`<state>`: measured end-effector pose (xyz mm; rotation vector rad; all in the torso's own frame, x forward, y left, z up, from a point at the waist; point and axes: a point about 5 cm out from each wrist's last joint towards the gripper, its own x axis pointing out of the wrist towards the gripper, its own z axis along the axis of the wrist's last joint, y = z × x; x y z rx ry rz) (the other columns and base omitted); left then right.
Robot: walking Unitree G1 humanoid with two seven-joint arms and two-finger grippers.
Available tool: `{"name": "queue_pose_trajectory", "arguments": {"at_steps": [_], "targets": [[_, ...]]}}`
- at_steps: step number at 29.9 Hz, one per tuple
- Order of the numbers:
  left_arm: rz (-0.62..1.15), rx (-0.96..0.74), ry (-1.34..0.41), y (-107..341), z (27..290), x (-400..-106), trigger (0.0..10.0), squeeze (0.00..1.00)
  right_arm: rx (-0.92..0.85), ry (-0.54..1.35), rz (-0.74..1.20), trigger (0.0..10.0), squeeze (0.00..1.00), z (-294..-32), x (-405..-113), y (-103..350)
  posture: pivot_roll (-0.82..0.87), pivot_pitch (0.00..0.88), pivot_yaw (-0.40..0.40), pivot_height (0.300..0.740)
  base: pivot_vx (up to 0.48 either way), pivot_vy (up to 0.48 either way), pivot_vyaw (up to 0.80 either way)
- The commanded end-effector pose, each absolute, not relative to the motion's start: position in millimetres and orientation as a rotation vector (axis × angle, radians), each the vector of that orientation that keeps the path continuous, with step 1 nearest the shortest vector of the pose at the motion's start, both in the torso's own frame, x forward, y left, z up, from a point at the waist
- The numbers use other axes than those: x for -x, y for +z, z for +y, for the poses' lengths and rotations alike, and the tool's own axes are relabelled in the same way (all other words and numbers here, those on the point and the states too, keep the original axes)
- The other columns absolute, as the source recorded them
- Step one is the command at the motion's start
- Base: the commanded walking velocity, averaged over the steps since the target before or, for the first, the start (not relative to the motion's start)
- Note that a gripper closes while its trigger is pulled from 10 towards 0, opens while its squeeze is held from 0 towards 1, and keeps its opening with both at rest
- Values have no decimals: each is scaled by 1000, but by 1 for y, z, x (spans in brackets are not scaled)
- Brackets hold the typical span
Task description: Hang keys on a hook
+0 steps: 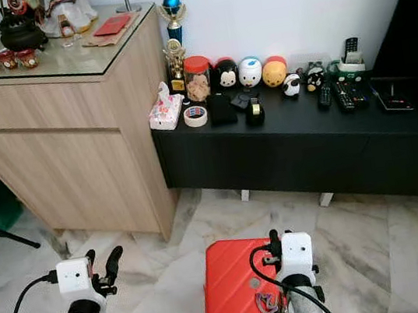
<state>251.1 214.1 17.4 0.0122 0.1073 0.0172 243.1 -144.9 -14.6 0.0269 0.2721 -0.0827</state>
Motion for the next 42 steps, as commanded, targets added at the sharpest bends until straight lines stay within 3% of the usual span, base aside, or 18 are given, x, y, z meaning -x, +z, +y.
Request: {"name": "queue_pose_trajectory", "arguments": {"at_steps": [1, 38, 42], "targets": [[114, -2, 12, 17, 213, -252, 10000, 0, -39, -86, 270, 10000, 0, -144, -244, -13, 43, 0, -53, 705, 0, 0, 0], [127, 7, 10, 21, 209, -261, 10000, 0, -80, -63, 337, 10000, 0, -136, -249, -17, 51, 9, -53, 671, 0, 0, 0], [128, 6, 12, 22, 210, -262, 10000, 0, -94, -70, 355, 10000, 0, -136, -249, -18, 51, 9, -53, 646, 0, 0, 0]]}}
